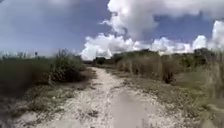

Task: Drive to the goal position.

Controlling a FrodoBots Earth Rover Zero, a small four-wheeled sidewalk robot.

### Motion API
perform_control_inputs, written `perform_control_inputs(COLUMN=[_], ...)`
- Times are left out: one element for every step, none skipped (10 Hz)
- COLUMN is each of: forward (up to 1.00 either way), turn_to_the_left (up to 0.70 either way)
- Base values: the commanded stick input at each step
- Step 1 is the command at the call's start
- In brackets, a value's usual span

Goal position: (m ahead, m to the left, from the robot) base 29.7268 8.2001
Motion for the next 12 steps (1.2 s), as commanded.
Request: perform_control_inputs(forward=[0.85, 0.85, 0.85, 0.85, 0.85, 0.85, 0.85, 0.85, 0.85, 0.85, 0.85, 0.85], turn_to_the_left=[0.00, 0.00, 0.00, 0.00, 0.00, 0.00, -0.09, -0.26, -0.34, -0.09, 0.00, 0.00])
